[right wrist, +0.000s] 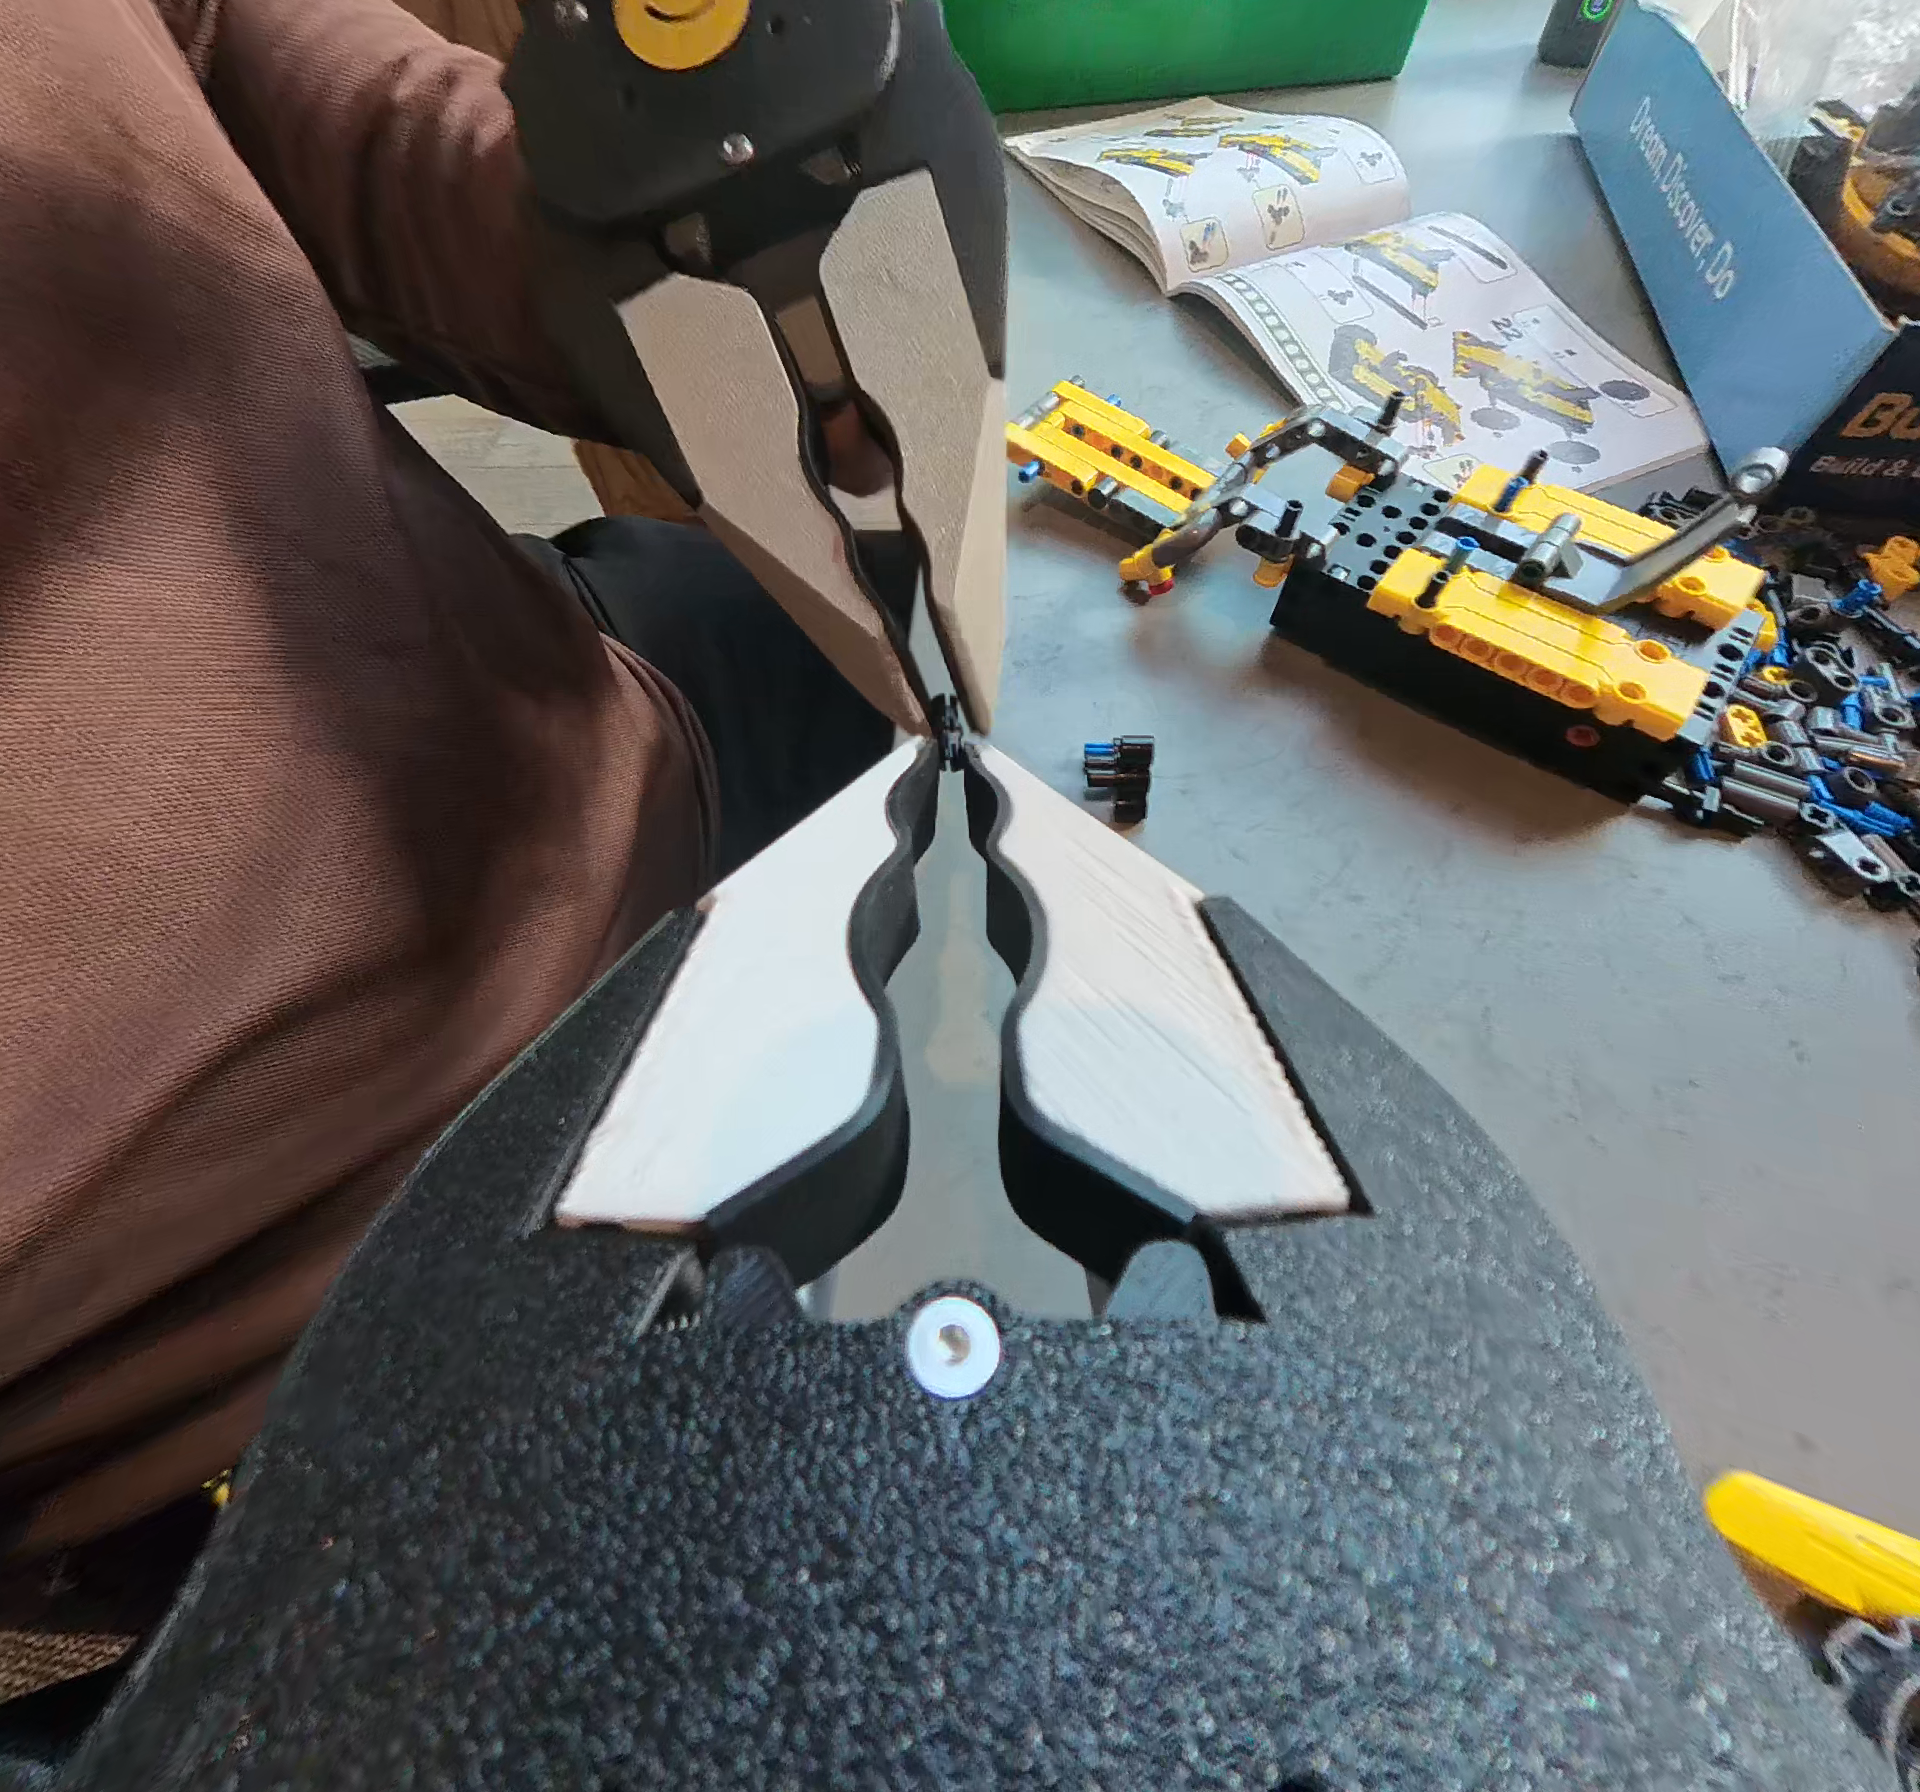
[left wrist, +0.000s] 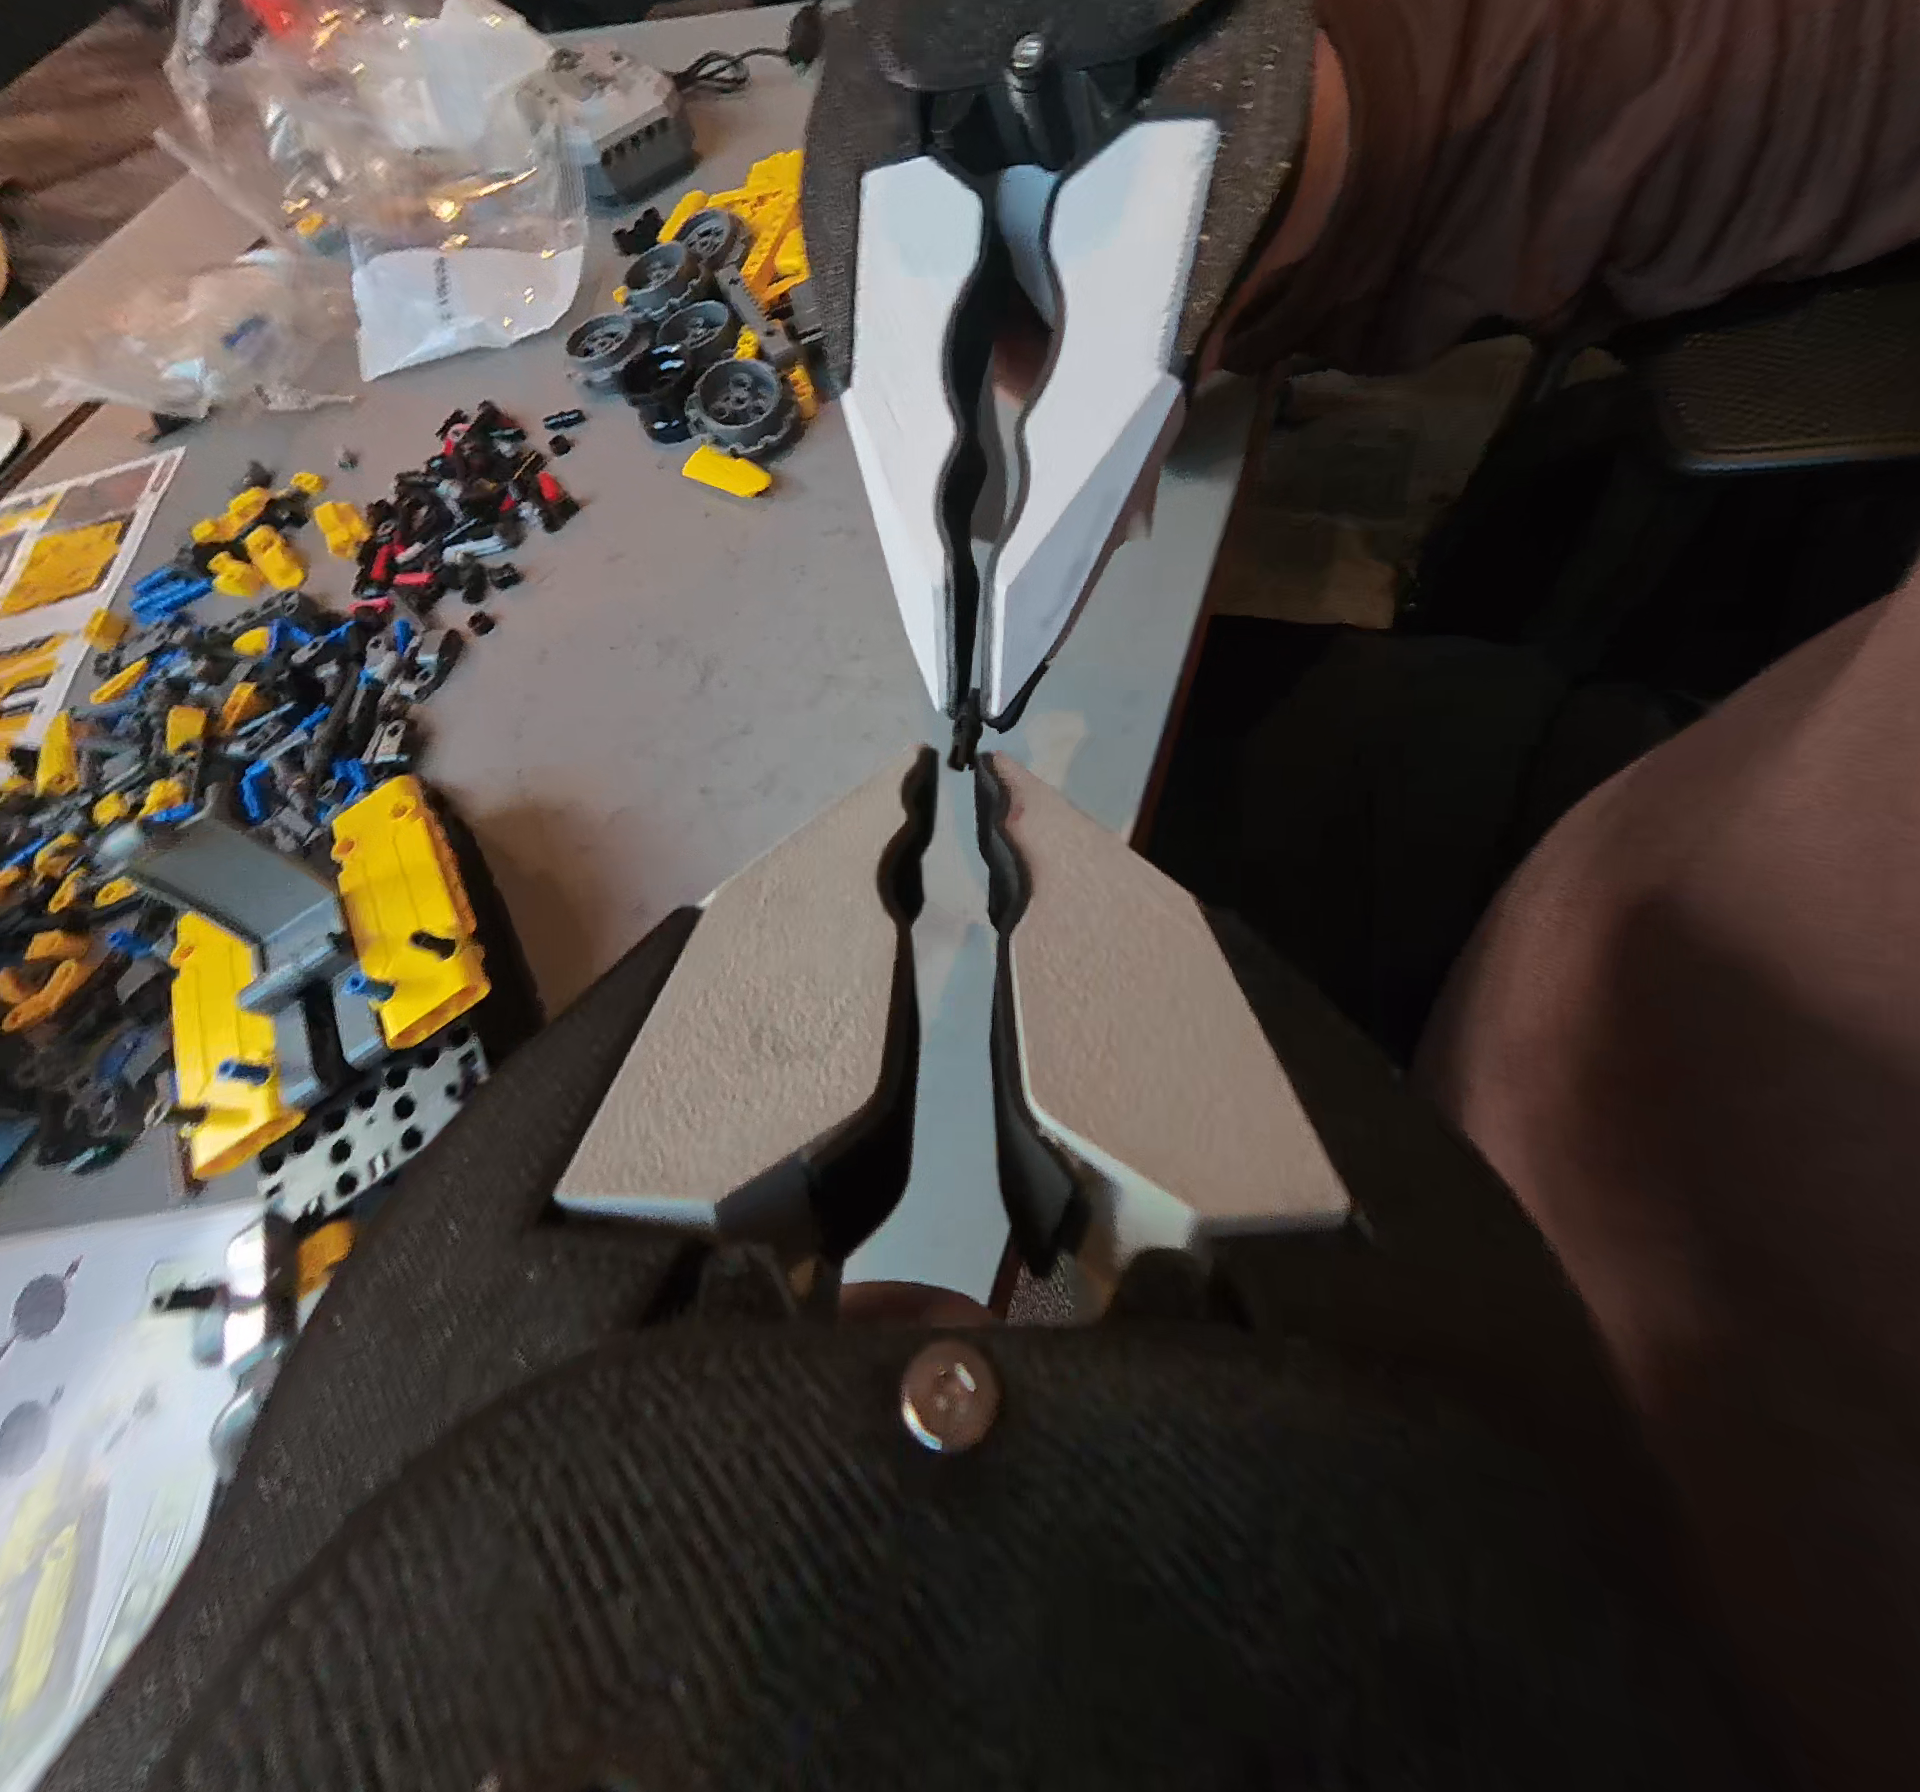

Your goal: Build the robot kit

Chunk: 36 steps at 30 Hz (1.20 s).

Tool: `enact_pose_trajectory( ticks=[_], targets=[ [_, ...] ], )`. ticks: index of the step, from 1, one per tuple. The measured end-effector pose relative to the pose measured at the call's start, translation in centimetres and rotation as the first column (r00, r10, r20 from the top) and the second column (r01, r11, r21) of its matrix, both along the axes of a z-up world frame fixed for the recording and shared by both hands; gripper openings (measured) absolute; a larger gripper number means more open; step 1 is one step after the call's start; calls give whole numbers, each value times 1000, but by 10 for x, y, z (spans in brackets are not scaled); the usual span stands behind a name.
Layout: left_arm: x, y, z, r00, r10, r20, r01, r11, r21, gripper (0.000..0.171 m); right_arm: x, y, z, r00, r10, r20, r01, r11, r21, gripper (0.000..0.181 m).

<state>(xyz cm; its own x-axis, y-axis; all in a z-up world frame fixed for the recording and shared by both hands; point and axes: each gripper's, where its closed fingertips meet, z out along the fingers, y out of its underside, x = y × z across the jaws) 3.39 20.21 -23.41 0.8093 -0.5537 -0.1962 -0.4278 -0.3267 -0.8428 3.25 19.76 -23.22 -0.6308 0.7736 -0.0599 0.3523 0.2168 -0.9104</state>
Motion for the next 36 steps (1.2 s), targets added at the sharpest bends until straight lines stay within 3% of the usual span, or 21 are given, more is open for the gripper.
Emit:
enact_pose_trajectory(
  ticks=[2, 4, 6, 8, 13, 20, 26, 29, 32, 36],
  targets=[
    [-22, 7, 1, 990, 142, -22, -142, 989, -29, 22, -3, 11, -6, 998, -50, 33, 50, 999, 18, 1],
    [-45, 7, -12, 961, 268, -72, -275, 950, -145, 29, -7, 27, -16, 989, -121, 79, 118, 992, 47, 1],
    [-46, 4, -26, 955, 294, -39, -293, 917, -269, 42, -10, 36, -25, 978, -171, 117, 163, 984, 76, 1],
    [-39, 3, -35, 955, 297, 22, -269, 893, -362, 41, -13, 38, -30, 972, -189, 139, 177, 980, 92, 1],
    [-44, 9, -44, 946, 319, -52, -315, 874, -370, 40, -26, 45, -42, 957, -227, 181, 195, 965, 177, 1],
    [-45, 7, -52, 943, 312, -113, -331, 857, -395, 36, -40, 28, -58, 961, -141, 236, 76, 961, 264, 1],
    [-51, -4, -50, 940, 313, -137, -341, 842, -417, 28, -26, 9, -55, 967, -53, 247, 3, 980, 197, 1],
    [-43, -9, -44, 961, 257, -99, -275, 864, -422, 33, -21, 9, -54, 967, -55, 248, 8, 982, 186, 1],
    [-41, -8, -42, 975, 163, -151, -213, 885, -415, 35, -20, 12, -53, 966, -62, 250, 19, 985, 171, 1],
    [-42, -3, -51, 979, 88, -183, -167, 862, -478, 30, -22, 14, -53, 967, -63, 248, 20, 985, 174, 1]
  ],
)
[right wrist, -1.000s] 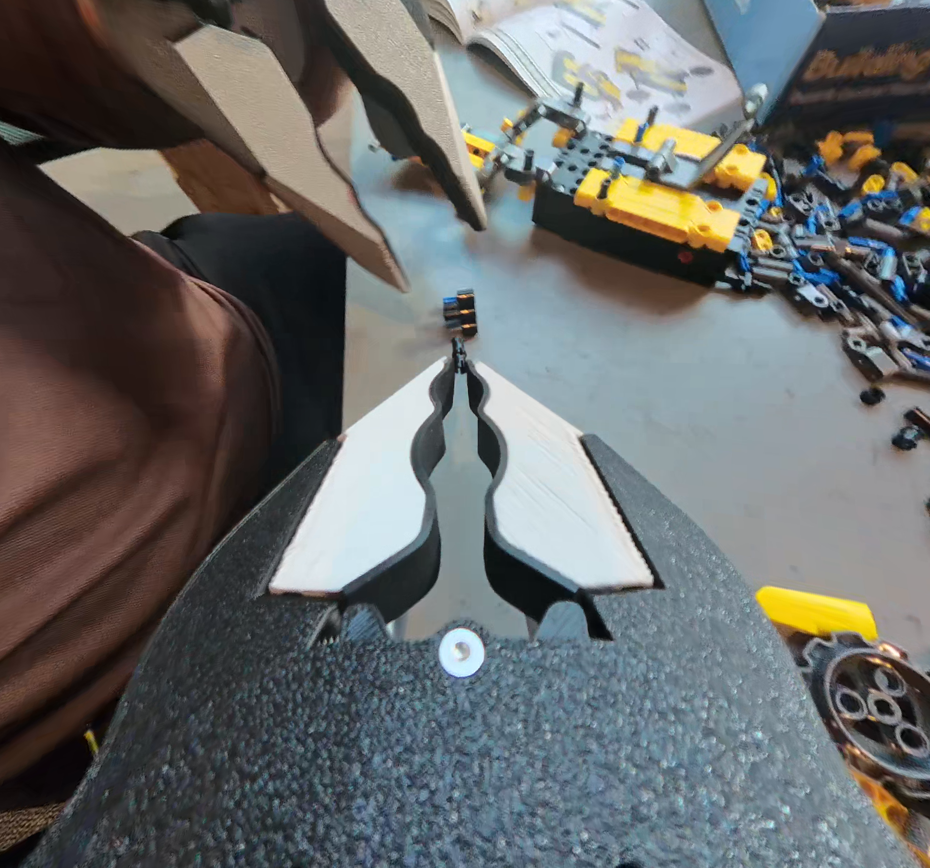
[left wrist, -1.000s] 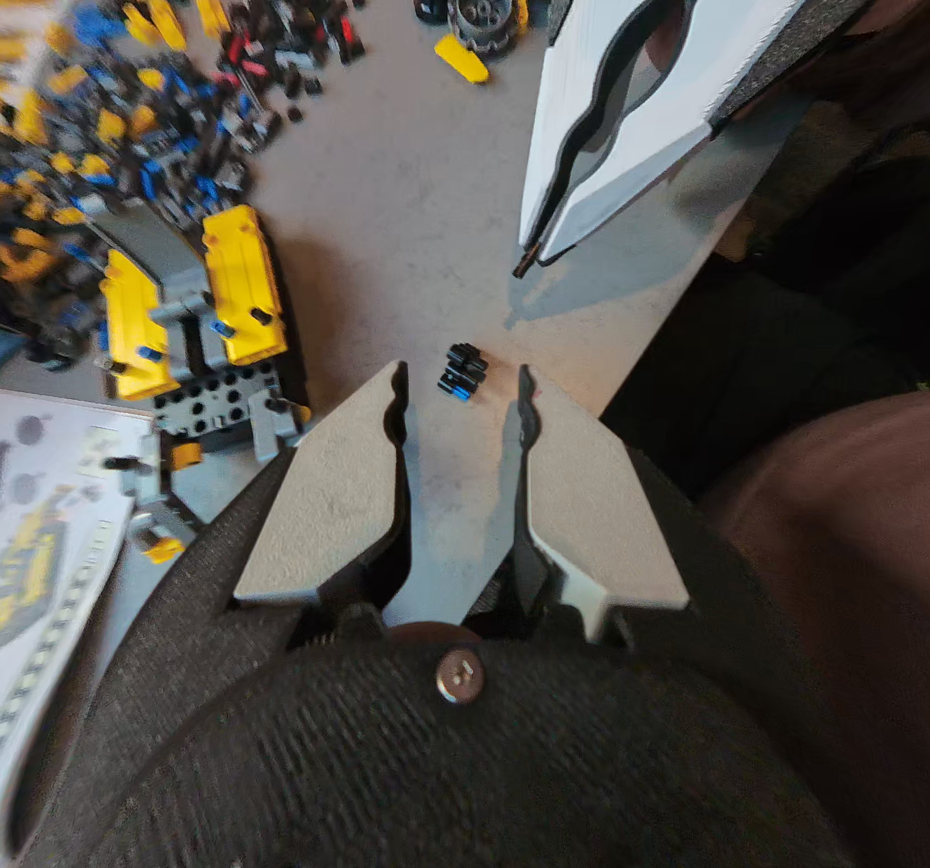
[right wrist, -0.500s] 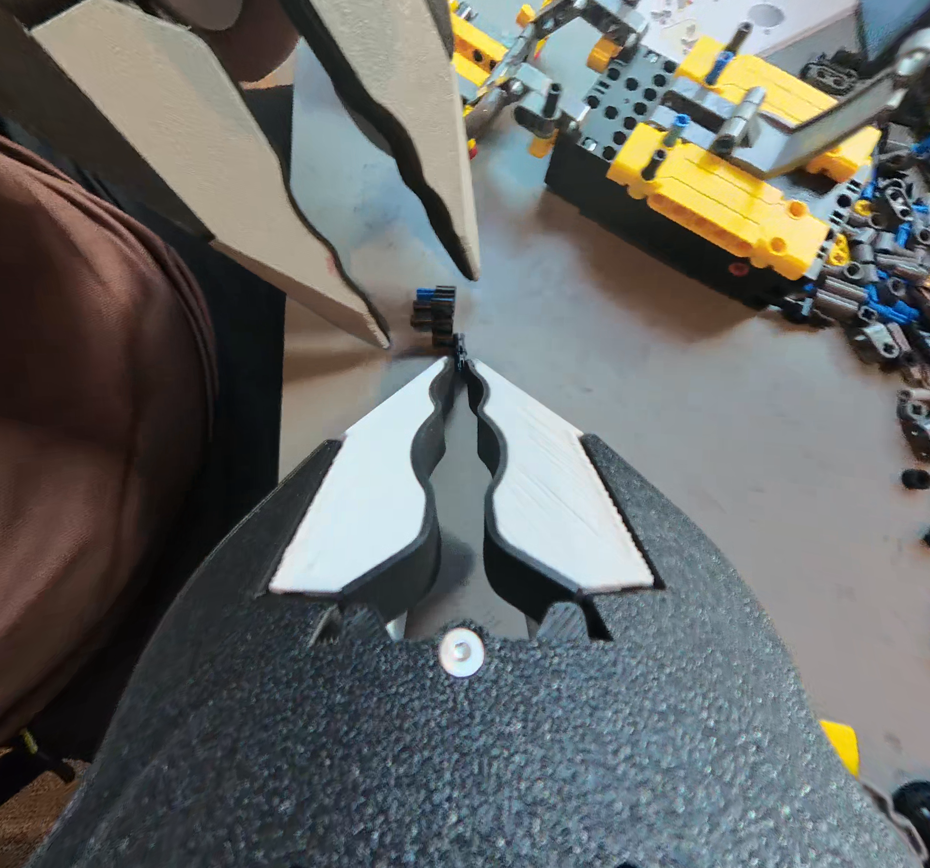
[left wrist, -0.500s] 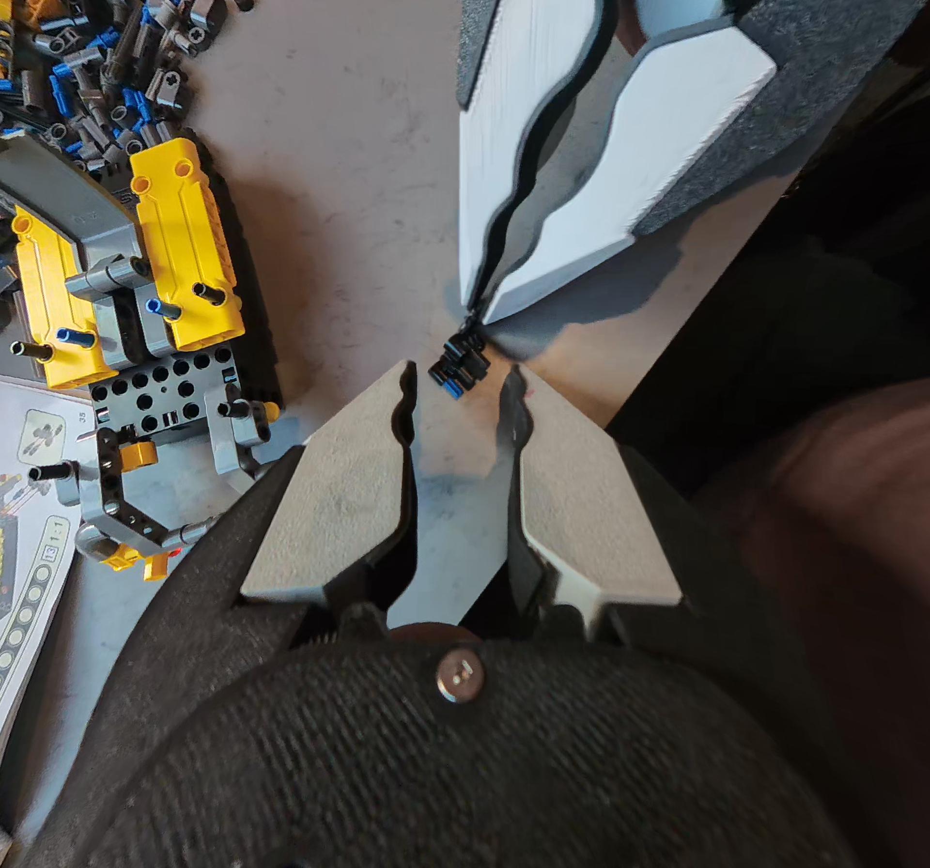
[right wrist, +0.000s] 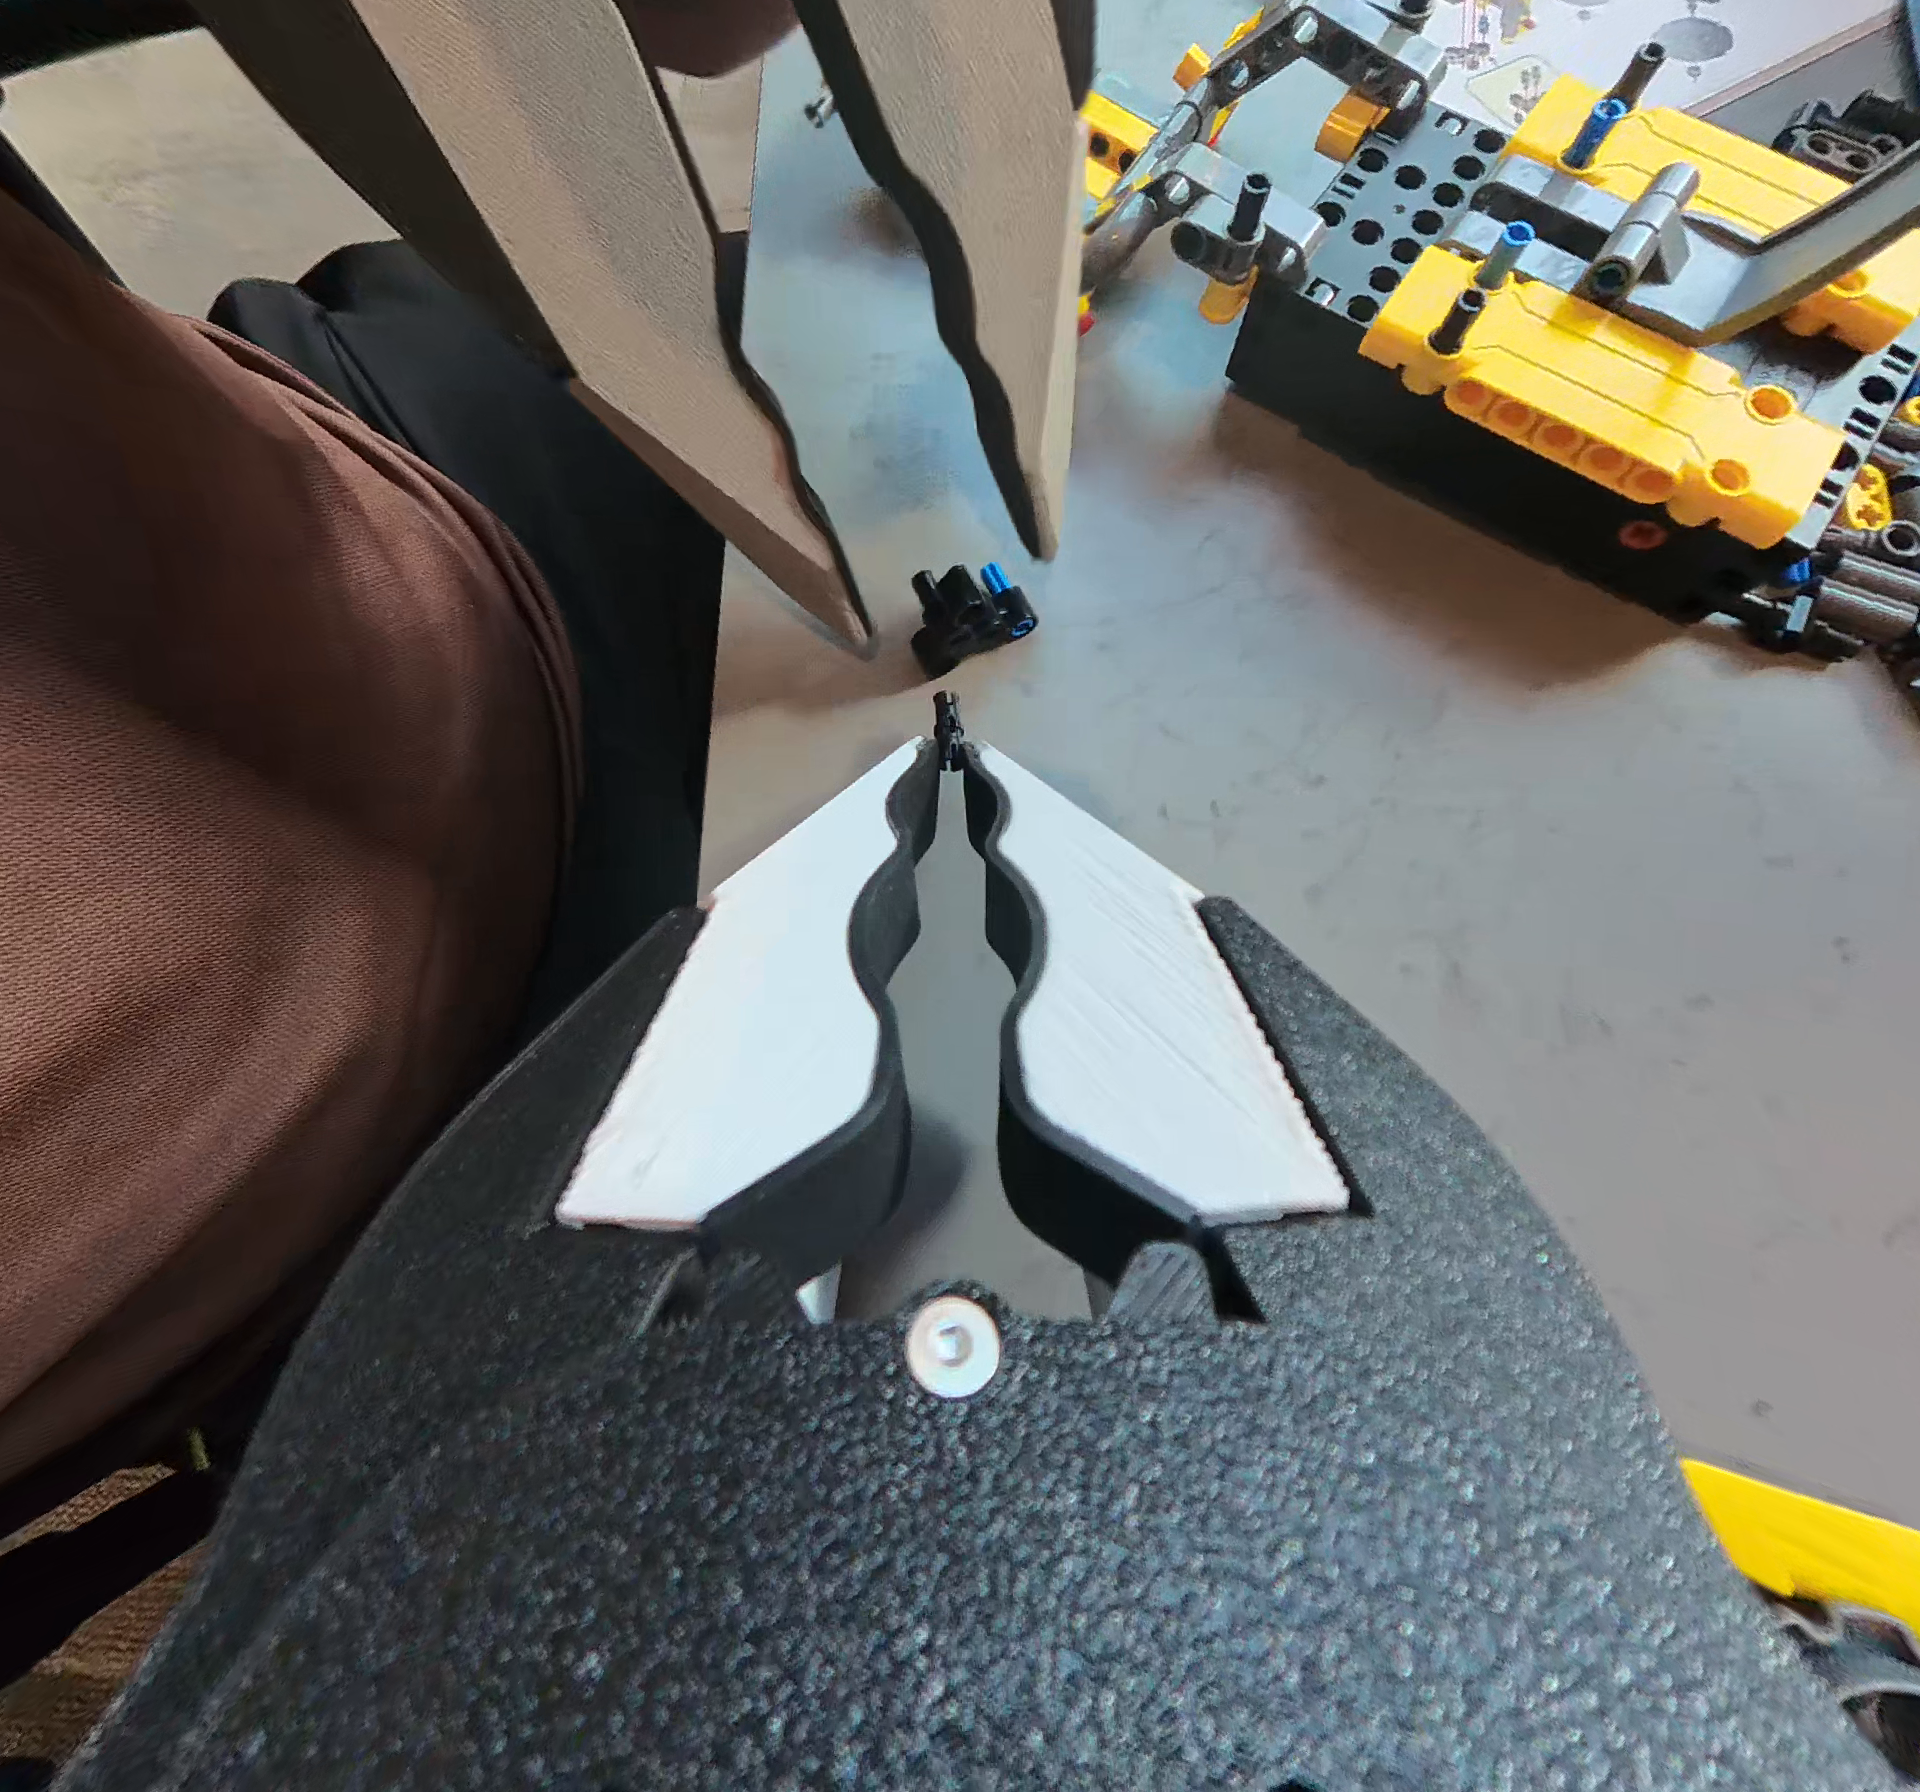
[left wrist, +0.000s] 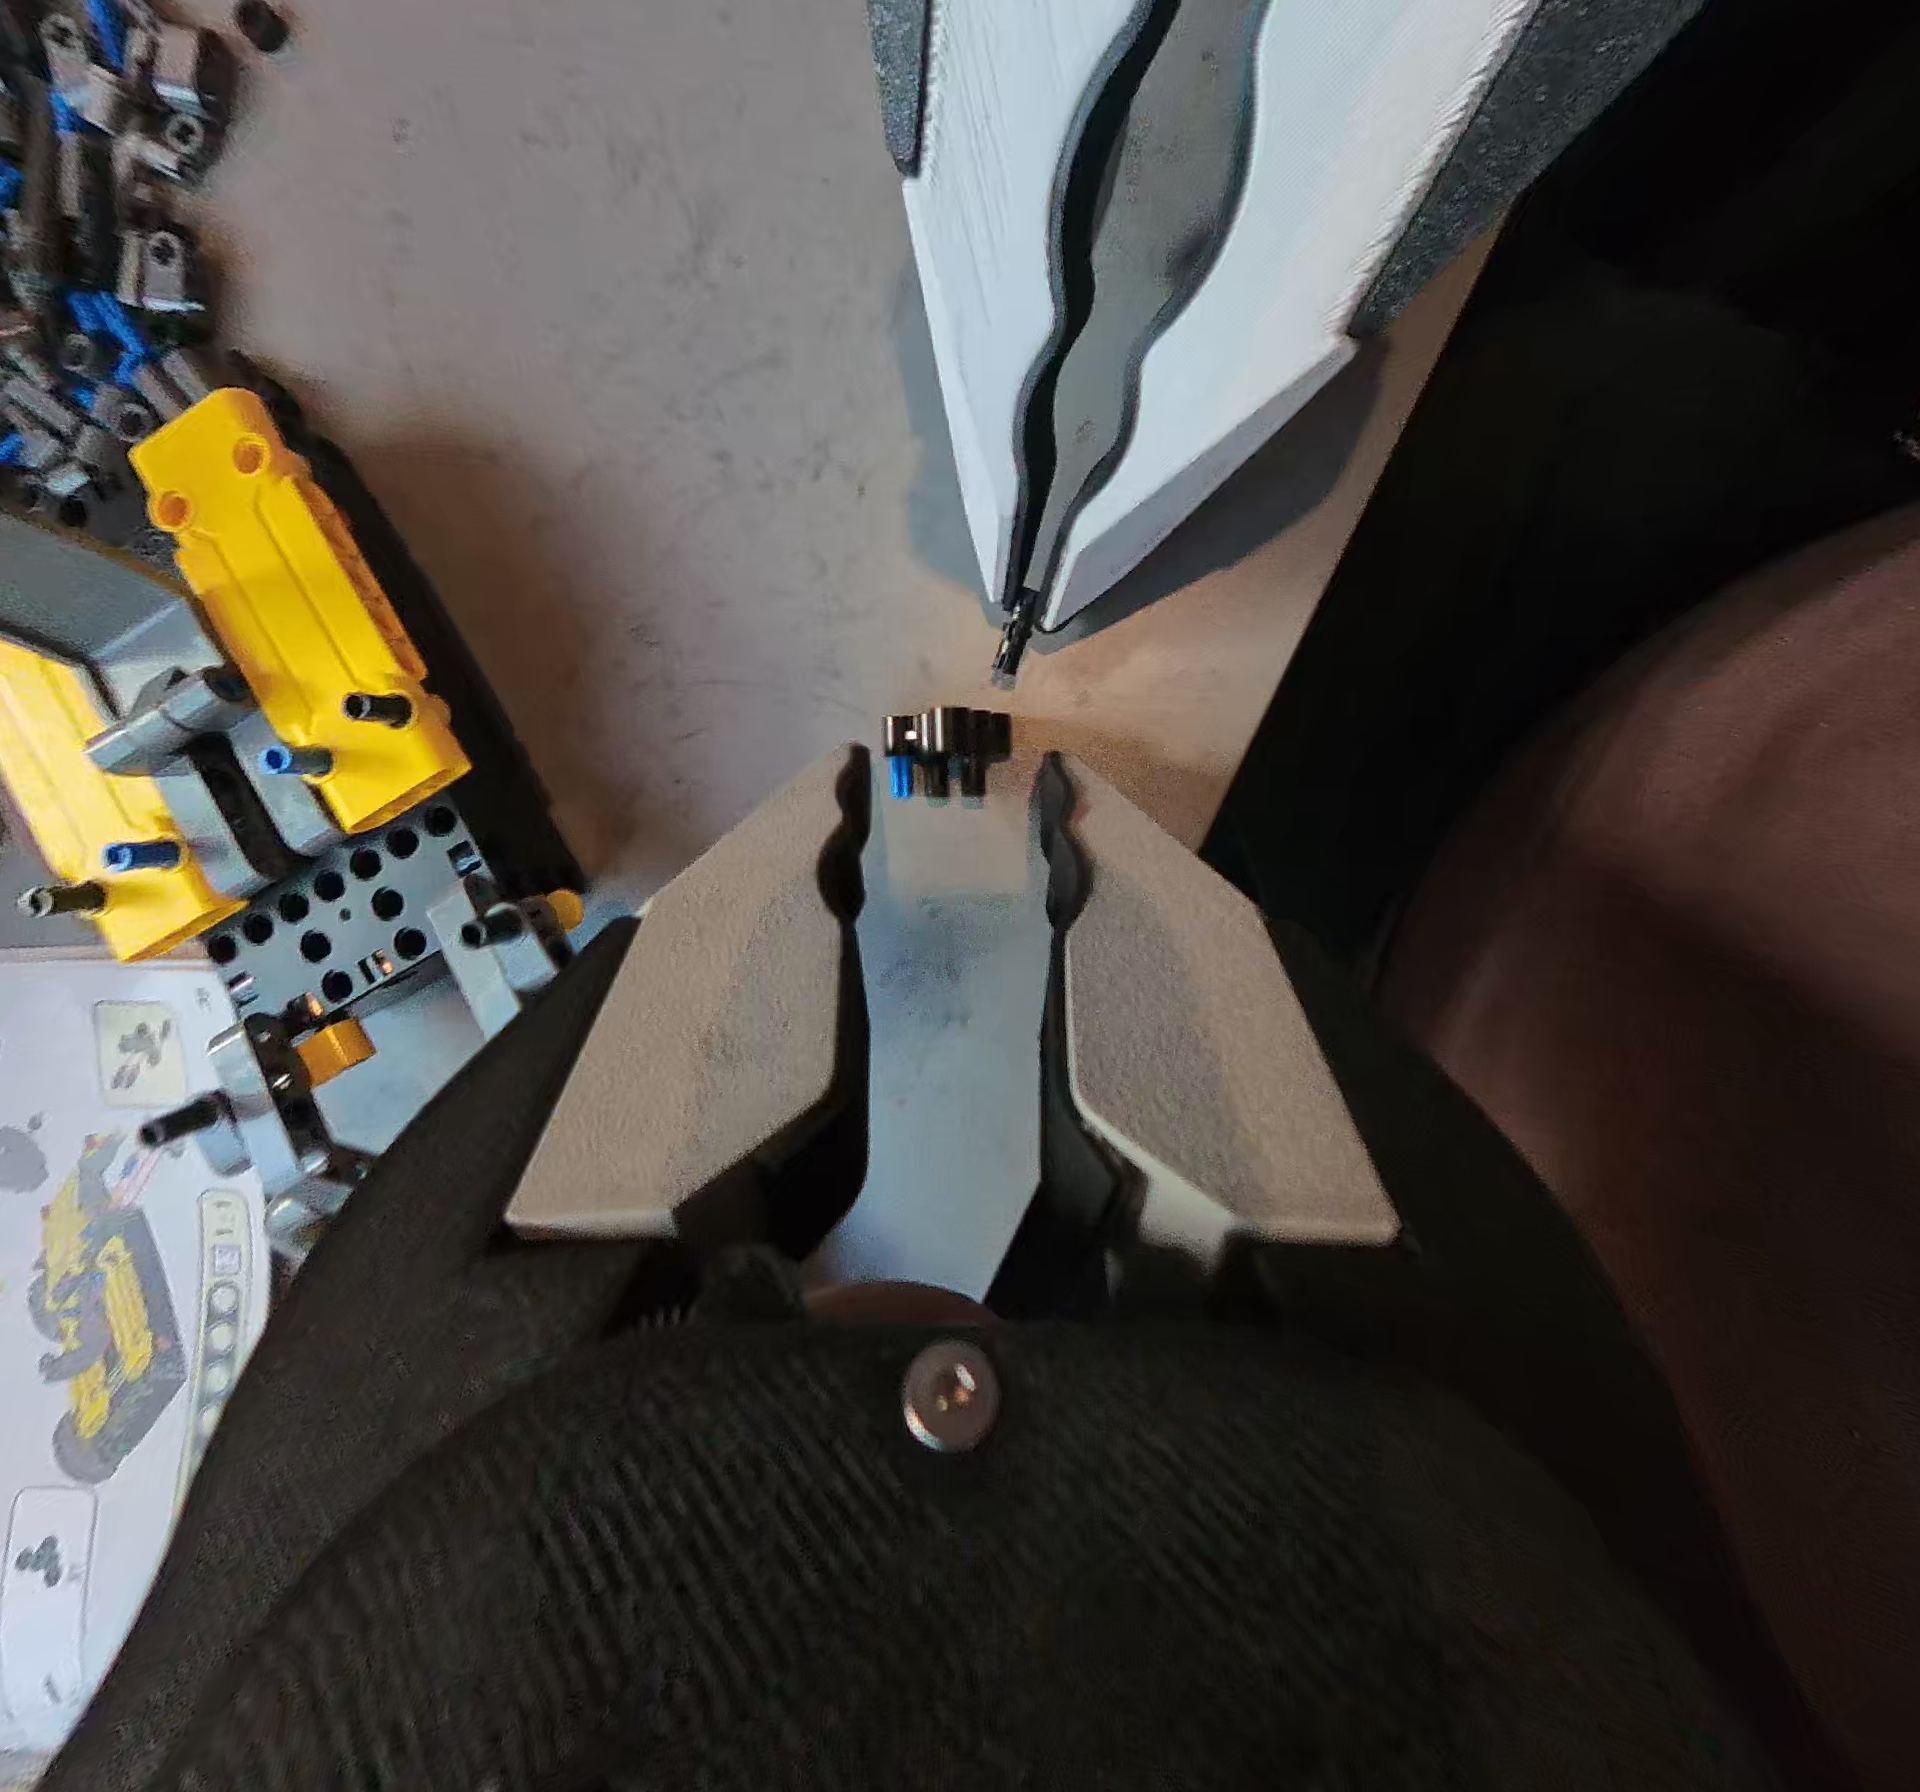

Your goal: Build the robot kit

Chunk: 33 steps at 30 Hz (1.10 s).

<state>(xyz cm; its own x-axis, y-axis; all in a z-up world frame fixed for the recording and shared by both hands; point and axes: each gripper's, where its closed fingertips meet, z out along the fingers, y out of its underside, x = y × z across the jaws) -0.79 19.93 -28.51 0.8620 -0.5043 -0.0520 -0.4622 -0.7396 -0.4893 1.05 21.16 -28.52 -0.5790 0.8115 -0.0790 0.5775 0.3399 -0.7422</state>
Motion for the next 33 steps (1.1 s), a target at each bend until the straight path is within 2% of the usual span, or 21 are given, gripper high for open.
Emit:
enact_pose_trajectory(
  ticks=[2, 5, 8, 10, 13, 16, 17, 33],
  targets=[
    [4, -1, -6, 1000, -14, 21, 15, 999, -43, 27, 0, -2, -2, 1000, 12, 6, -12, 1000, 8, 1],
    [8, 0, -7, 998, -18, 56, 21, 999, -37, 19, 1, -4, -3, 1000, 26, 9, -26, 1000, 17, 1],
    [8, -1, -7, 998, -24, 54, 26, 999, -33, 20, 2, -5, -3, 999, 38, 20, -38, 999, 0, 0],
    [10, -2, -7, 997, -16, 77, 20, 999, -48, 30, 4, -5, -4, 998, 53, 25, -53, 999, 8, 1],
    [12, -1, -4, 994, -7, 111, 12, 999, -45, 34, 5, -7, -5, 997, 70, 28, -71, 997, 11, 1],
    [10, 1, -7, 995, -10, 100, 14, 999, -41, 26, 4, -7, -4, 997, 70, 23, -70, 998, 3, 0],
    [9, 1, -7, 995, -18, 97, 22, 999, -33, 22, 4, -7, -4, 997, 71, 21, -71, 997, -2, 0],
    [16, -1, -7, 981, -166, 97, 164, 986, 33, 22, 9, -11, -6, 985, 155, 71, -152, 987, -43, 1]
  ],
)
